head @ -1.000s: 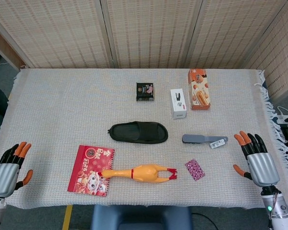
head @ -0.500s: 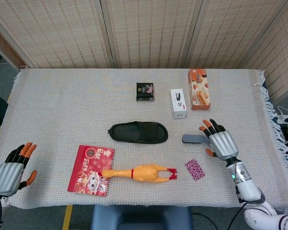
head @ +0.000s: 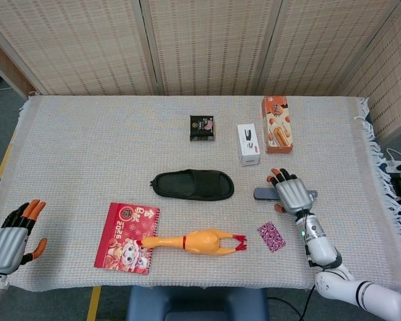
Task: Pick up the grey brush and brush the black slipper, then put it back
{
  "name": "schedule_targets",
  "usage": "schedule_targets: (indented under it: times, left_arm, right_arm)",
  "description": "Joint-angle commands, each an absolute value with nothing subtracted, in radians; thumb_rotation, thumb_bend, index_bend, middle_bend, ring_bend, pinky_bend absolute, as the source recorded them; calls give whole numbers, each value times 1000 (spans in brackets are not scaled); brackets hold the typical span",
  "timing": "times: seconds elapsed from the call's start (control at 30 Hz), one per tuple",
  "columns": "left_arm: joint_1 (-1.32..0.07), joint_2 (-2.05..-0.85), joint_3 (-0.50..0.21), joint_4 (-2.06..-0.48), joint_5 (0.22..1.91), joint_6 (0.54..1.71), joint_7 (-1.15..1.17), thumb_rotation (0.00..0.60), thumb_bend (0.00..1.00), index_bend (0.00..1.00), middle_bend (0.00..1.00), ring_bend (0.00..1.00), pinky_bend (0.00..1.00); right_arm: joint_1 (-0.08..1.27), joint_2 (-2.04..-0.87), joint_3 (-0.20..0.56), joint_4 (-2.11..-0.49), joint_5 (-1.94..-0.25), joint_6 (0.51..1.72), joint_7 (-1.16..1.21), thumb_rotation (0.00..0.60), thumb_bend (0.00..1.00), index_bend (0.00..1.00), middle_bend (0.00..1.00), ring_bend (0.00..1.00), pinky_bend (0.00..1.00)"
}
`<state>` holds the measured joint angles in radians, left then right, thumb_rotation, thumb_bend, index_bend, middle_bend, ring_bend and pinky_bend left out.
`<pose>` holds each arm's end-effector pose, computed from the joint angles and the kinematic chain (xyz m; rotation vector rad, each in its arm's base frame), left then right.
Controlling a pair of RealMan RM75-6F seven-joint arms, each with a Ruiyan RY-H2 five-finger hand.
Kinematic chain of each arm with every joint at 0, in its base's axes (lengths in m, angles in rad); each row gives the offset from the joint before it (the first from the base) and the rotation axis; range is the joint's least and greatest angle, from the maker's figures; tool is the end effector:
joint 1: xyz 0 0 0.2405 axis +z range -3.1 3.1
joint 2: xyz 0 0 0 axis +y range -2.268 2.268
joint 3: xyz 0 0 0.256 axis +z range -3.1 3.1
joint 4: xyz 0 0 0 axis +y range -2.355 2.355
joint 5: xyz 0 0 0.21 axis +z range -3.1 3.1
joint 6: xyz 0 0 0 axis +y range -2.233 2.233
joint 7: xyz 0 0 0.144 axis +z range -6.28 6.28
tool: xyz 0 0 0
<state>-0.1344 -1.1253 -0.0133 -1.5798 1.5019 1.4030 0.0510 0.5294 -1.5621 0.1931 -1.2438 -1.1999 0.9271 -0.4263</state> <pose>-0.3156 0.1887 0.1446 -1.5022 -0.8960 -0.8107 -0.2599 -0.3336 0.0022 1.7556 -0.8340 0.6120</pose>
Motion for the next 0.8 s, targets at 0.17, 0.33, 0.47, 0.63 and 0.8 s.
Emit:
schedule_targets:
  times: [0.17, 0.33, 0.47, 0.63, 0.8]
  left_arm:
    - [-142, -1128, -16, -1577, 1493, 1389, 53, 600, 400, 0, 0, 0, 131]
    - [-146, -1128, -16, -1577, 1486, 1379, 56, 600, 403, 0, 0, 0, 132]
    - [-145, -1127, -13, -1577, 1487, 1380, 58, 600, 406, 0, 0, 0, 135]
    - [-143, -1129, -11, -1576, 1489, 1383, 61, 600, 414, 0, 0, 0, 135]
    - [-140, -1130, -9, -1572, 1497, 1393, 55, 600, 421, 0, 0, 0, 136]
  right_arm:
    - [555, -1598, 189, -1190, -1191, 931, -405, 600, 132, 334, 182, 146, 354]
    - [563, -1610, 179, -1164, -1188, 922, -391, 600, 176, 427, 260, 185, 389]
    - [569, -1617, 176, -1149, -1182, 919, -383, 600, 187, 427, 260, 186, 411]
    - [572, -1622, 170, -1143, -1191, 934, -375, 600, 232, 491, 307, 260, 486]
    - [573, -1613, 169, -1154, -1203, 950, -351, 600, 317, 622, 401, 381, 602]
